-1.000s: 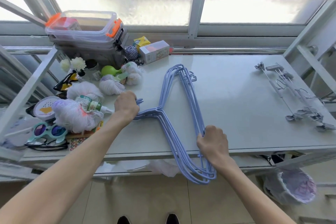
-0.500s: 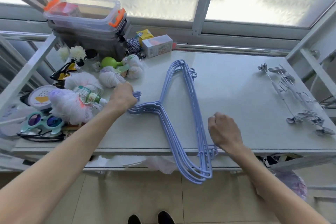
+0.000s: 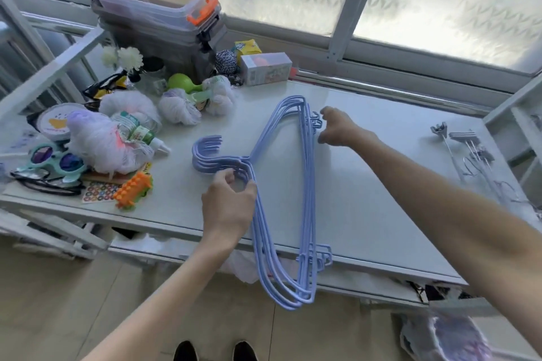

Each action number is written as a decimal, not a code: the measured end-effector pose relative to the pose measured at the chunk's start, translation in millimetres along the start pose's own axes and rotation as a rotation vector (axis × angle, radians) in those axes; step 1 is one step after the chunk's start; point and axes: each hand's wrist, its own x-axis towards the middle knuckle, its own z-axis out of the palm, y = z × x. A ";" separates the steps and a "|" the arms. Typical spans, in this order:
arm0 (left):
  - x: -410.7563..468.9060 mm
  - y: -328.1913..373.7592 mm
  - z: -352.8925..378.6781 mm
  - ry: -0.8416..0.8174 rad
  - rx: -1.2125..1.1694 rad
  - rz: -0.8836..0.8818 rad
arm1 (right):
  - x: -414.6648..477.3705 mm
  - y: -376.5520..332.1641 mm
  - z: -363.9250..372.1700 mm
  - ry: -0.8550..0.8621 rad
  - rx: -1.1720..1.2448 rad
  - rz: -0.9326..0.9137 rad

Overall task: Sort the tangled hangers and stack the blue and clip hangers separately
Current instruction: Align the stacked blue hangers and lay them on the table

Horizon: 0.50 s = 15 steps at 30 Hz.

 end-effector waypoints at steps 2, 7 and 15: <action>-2.4 -4.8 11.7 -0.040 0.047 -0.101 | 14.4 1.6 -2.1 -0.071 -0.001 0.001; -3.8 -1.5 24.5 -0.084 0.095 -0.077 | 41.8 1.0 -5.0 -0.094 0.085 -0.057; -16.3 2.2 39.9 -0.063 0.248 0.056 | 46.9 3.5 -4.7 -0.096 0.045 -0.098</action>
